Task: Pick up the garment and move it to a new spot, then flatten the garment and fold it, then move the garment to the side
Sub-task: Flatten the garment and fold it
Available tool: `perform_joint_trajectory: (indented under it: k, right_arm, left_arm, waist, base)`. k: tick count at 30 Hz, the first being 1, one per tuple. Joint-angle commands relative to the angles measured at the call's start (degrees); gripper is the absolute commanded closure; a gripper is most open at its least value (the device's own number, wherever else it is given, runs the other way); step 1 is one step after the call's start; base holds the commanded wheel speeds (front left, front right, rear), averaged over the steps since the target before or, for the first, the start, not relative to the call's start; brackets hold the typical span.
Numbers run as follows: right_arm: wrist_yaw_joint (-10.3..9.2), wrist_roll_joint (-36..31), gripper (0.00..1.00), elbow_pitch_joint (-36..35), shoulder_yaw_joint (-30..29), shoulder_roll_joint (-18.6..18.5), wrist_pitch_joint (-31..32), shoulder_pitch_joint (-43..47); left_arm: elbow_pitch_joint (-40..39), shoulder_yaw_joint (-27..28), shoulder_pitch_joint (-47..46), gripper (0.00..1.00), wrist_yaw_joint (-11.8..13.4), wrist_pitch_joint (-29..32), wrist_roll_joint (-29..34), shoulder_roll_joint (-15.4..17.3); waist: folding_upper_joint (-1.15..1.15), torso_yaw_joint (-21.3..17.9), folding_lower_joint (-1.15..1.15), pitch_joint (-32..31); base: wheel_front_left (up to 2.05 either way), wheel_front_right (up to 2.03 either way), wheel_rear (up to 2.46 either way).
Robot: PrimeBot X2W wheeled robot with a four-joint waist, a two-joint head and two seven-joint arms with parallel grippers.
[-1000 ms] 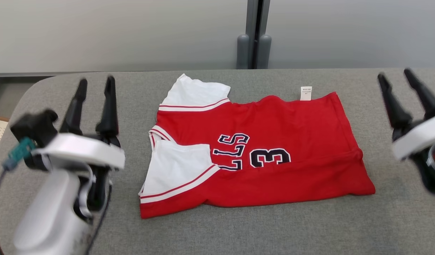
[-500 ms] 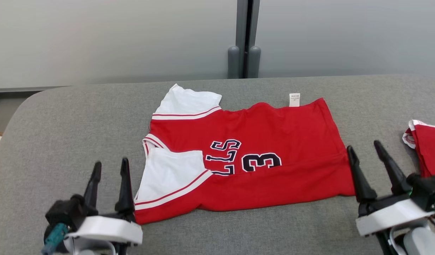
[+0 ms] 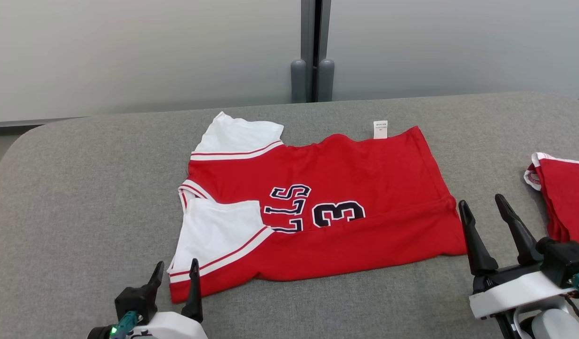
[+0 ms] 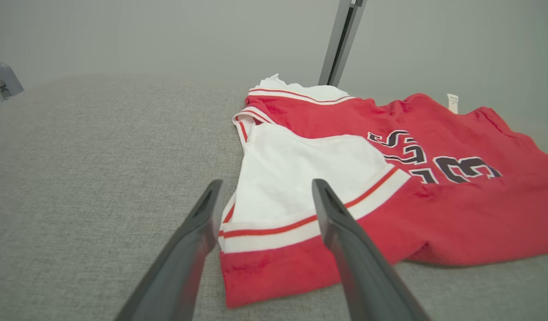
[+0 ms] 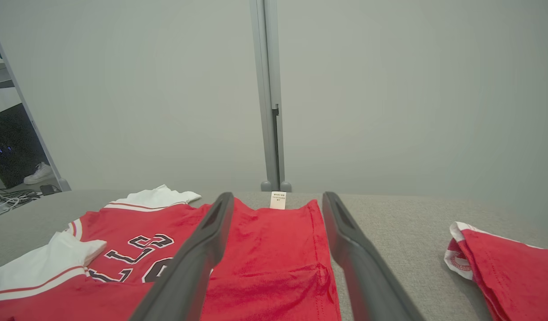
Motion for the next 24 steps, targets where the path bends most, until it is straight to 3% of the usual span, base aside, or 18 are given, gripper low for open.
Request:
perform_joint_trajectory:
  k: [1, 8, 17, 18, 19, 20, 24]
  right_arm:
    - [0.0, -0.01, 0.0, 0.04, -0.08, 0.11, -0.3, -0.48]
    - [0.0, 0.6, 0.0, 0.69, -0.16, 0.38, -0.3, -0.52]
    - [0.0, 0.68, 0.0, 1.16, -0.19, 0.34, -0.31, -1.18]
    - [0.0, 0.59, 0.0, 1.52, -0.39, 0.23, -0.31, -1.19]
    - [0.0, 0.59, 0.0, 1.98, -0.76, 0.23, -0.31, -1.15]
    - [0.0, 0.68, 0.0, 2.66, -1.18, 0.27, -0.3, -1.16]
    - [0.0, 0.83, 0.0, 7.18, -2.74, 0.58, -0.22, -1.82]
  left_arm:
    - [2.17, -0.09, -1.9, 0.0, 1.4, -0.08, 1.71, 0.31]
    - [13.0, -0.72, -4.71, 0.0, 5.11, -0.09, 0.13, 0.25]
    - [21.73, -2.43, -8.63, 0.0, 4.22, 0.14, -1.24, 0.23]
    - [22.75, -2.96, -9.08, 0.31, 3.82, 0.19, -1.27, 0.19]
    - [23.67, -3.41, -9.45, 0.89, 3.26, 0.19, -1.46, 0.18]
    - [24.27, -3.76, -9.91, 1.0, 2.9, 0.19, -1.57, 0.18]
    - [21.94, -2.94, -11.91, 1.0, 3.09, 0.0, -1.28, 0.54]
  waist:
    - [0.0, -0.27, 0.0, 0.1]
    - [0.0, -1.18, 0.0, 0.95]
    - [0.0, -1.92, 0.0, 2.38]
    - [0.0, -1.92, 0.0, 2.53]
    - [0.0, -1.88, 0.0, 2.63]
    - [0.0, -1.78, 0.0, 2.72]
    - [0.0, -0.91, 0.0, 2.96]
  base:
    - [0.0, 0.0, 0.0]
    - [0.0, 0.0, 0.0]
    - [0.0, 0.0, 0.0]
    - [0.0, 0.0, 0.0]
    - [0.0, 0.0, 0.0]
    - [0.0, 0.0, 0.0]
    - [0.0, 0.0, 0.0]
